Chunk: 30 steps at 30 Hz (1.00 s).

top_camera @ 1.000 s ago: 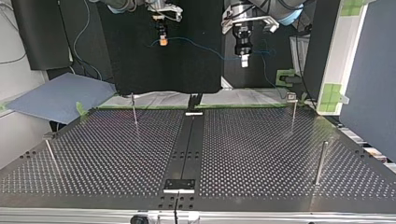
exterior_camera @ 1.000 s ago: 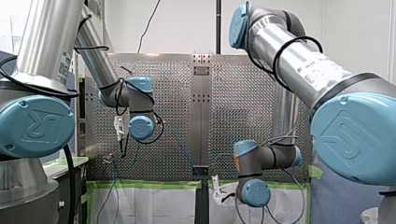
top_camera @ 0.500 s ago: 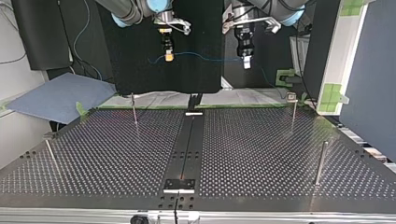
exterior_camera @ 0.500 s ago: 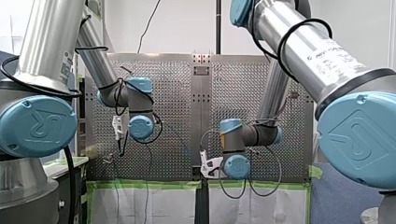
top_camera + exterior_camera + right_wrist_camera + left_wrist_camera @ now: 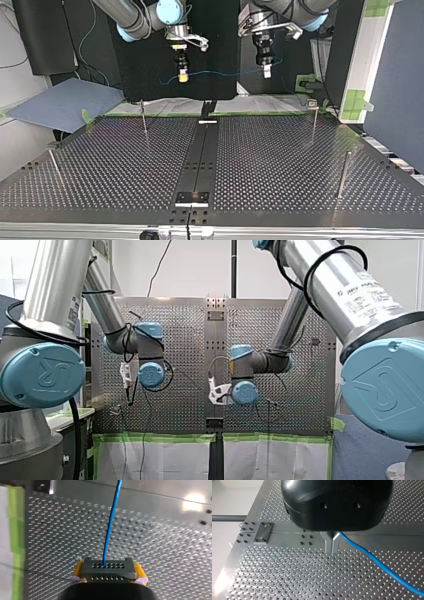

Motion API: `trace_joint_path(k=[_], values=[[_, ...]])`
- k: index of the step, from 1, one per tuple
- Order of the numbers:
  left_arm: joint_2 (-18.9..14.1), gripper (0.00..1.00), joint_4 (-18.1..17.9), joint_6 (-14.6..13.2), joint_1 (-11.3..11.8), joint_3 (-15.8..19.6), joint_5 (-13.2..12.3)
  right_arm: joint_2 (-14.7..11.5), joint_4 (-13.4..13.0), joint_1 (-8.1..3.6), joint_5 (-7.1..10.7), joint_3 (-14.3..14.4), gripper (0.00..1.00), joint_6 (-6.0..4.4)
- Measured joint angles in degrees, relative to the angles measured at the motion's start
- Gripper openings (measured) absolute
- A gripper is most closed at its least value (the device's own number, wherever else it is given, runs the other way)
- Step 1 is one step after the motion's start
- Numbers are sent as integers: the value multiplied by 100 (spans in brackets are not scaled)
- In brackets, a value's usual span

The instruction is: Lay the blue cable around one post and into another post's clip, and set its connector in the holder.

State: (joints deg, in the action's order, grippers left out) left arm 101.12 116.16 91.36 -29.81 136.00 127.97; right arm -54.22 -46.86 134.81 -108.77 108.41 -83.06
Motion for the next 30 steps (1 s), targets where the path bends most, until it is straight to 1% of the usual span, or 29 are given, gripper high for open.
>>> trace_joint_path(k=[3, 7, 10, 14, 17, 19, 23, 28, 30], values=[[-62, 0, 59, 31, 52, -77, 0, -155, 170, 0, 26, -171, 0, 52], [-206, 0, 165, 91, 149, -149, -8, -353, 373, -4, 44, -374, 0, 75], [-342, 0, 295, 127, 273, -172, -80, -456, 512, 8, 56, -513, 0, 94], [-535, 0, 484, 138, 460, -179, -249, -528, 703, 48, 82, -703, 0, 118], [-683, 0, 633, 145, 608, -180, -390, -545, 843, 104, 107, -843, 0, 161], [-773, 0, 719, 153, 697, -181, -437, -550, 933, 153, 119, -934, 0, 189], [-984, 0, 932, 232, 909, -224, -420, -563, 1107, 250, 125, -1107, 0, 246], [-1220, 0, 1166, 367, 1145, -324, -403, -587, 1338, 389, 102, -1337, 0, 353], [-1314, 0, 1234, 397, 1241, -350, -399, -616, 1431, 465, 102, -1431, 0, 354]])
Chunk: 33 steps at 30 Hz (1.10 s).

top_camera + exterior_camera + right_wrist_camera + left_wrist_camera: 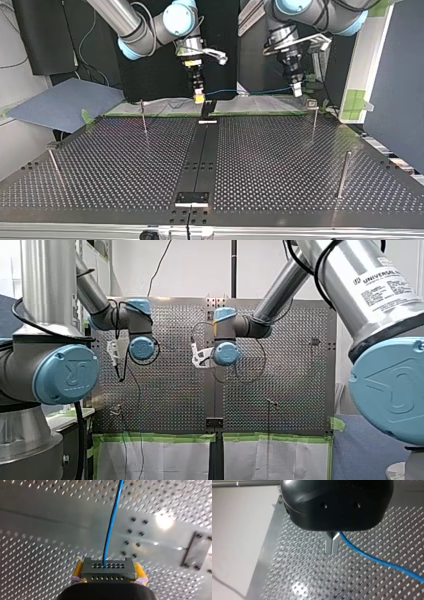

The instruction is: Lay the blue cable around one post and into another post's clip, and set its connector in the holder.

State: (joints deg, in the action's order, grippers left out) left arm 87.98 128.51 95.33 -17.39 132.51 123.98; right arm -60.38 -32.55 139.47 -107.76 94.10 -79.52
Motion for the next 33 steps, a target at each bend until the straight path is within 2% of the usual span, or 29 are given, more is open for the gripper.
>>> trace_joint_path(k=[6, 12, 20, 23, 28, 33], values=[[-222, 0, 301, 163, 239, -257, 10, -275, 323, 76, 64, -334, 0, -175], [-271, 0, 571, 313, 351, -384, 8, -602, 508, 56, 102, -558, 0, -203], [-366, 0, 713, 430, 473, -395, 14, -685, 592, 13, 107, -582, 0, -301], [-406, 0, 730, 497, 541, -417, 11, -684, 591, 17, 146, -595, 0, -263], [-446, 0, 823, 545, 643, -542, 4, -684, 578, 51, 349, -670, 0, -101], [-522, 0, 965, 625, 722, -742, -44, -685, 584, 75, 443, -802, 0, -56]])
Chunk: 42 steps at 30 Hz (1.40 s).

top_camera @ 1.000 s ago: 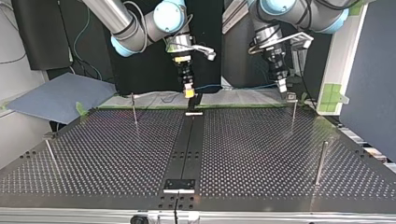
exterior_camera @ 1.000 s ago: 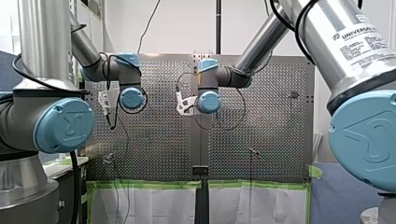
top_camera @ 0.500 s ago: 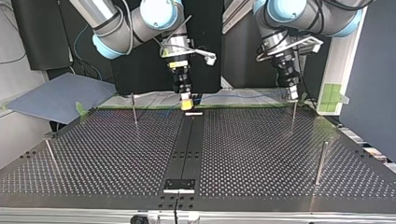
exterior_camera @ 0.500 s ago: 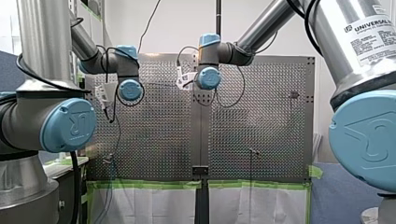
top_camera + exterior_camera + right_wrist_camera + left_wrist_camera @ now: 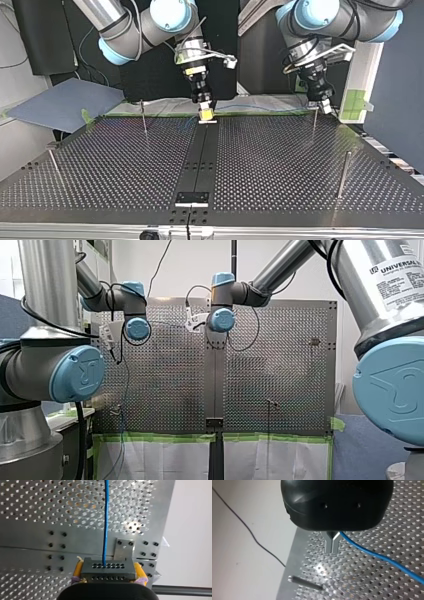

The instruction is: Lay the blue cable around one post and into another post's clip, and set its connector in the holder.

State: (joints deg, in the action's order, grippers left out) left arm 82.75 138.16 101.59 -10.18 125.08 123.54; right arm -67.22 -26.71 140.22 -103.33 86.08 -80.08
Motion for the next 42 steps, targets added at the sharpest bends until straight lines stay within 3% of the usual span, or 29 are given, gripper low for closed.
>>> trace_joint_path(k=[14, 21, 28, 42], values=[[-192, 0, 285, 195, 255, -390, -148, -1, 225, 72, 105, -458, 0, 15], [-228, 0, 442, 280, 404, -683, -199, 1, 287, 82, 292, -658, 0, 14], [-230, 0, 577, 365, 580, -1020, -314, 1, 370, 82, 347, -789, 0, 7], [-239, 0, 714, 727, 1272, -1298, -940, 40, 383, 96, 598, -1155, 0, -170]])
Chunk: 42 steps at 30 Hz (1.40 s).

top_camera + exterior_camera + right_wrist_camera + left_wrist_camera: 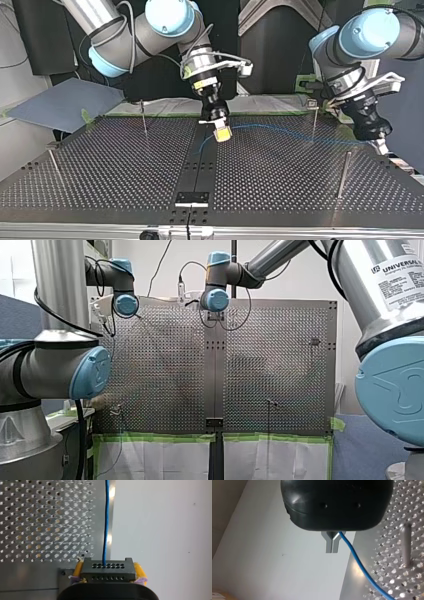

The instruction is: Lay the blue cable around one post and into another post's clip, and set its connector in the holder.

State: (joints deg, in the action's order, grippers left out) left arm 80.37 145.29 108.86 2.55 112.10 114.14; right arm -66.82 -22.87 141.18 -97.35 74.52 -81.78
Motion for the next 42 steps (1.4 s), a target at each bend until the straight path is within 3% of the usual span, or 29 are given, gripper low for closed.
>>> trace_joint_path(k=[6, 12, 31, 35, 38, 42], values=[[41, 0, 0, 11, 297, -126, -305, 98, 14, 1, 67, -133, 0, -85], [108, 0, -6, 25, 426, -250, -588, 192, 24, 2, 95, -253, 0, -101], [617, 0, -132, 158, 743, -473, -1023, 519, 301, -62, 151, -707, 0, -23], [736, 0, -182, 294, 834, -591, -1108, 642, 434, -48, 160, -866, 0, 52], [801, 0, -190, 332, 885, -648, -1213, 776, 570, -20, 140, -1006, 0, 174], [847, 0, -196, 362, 962, -670, -1368, 969, 764, 21, 13, -1201, 0, 267]])
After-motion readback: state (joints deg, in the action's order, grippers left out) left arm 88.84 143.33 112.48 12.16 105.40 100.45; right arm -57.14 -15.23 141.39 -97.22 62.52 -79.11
